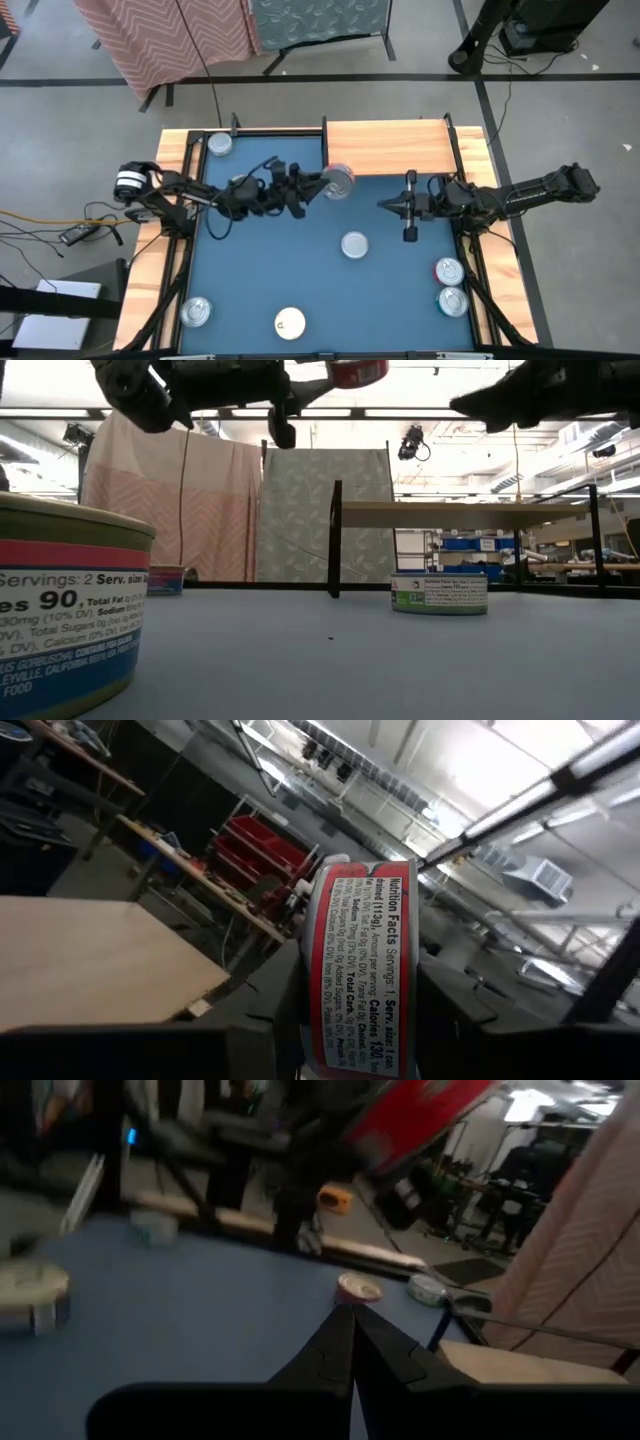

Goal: Stack canned seafood by type on shelf
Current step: Put the left red tuna can on the shelf

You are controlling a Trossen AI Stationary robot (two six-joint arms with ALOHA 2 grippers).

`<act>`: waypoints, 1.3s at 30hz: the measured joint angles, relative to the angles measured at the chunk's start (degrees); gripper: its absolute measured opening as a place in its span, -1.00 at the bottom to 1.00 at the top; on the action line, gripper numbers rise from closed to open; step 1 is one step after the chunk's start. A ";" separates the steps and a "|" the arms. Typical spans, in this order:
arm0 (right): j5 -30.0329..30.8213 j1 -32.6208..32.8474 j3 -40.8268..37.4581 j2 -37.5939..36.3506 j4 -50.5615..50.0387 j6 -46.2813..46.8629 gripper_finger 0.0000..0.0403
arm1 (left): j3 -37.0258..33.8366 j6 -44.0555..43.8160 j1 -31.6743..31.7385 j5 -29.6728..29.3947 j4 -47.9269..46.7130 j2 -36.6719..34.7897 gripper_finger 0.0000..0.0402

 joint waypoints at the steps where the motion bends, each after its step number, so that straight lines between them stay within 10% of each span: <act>1: -0.16 -0.12 0.00 0.00 1.33 1.71 -0.91 | 0.19 1.22 -0.64 -0.77 0.69 1.03 -0.31; 21: -16.18 -0.37 0.00 0.17 9.43 11.88 -0.65 | 2.72 13.17 -4.96 -1.64 7.79 10.56 -0.31; 39: -17.13 -7.07 0.00 7.73 15.30 18.78 0.41 | 2.72 17.47 -5.83 -1.28 7.22 10.56 -0.31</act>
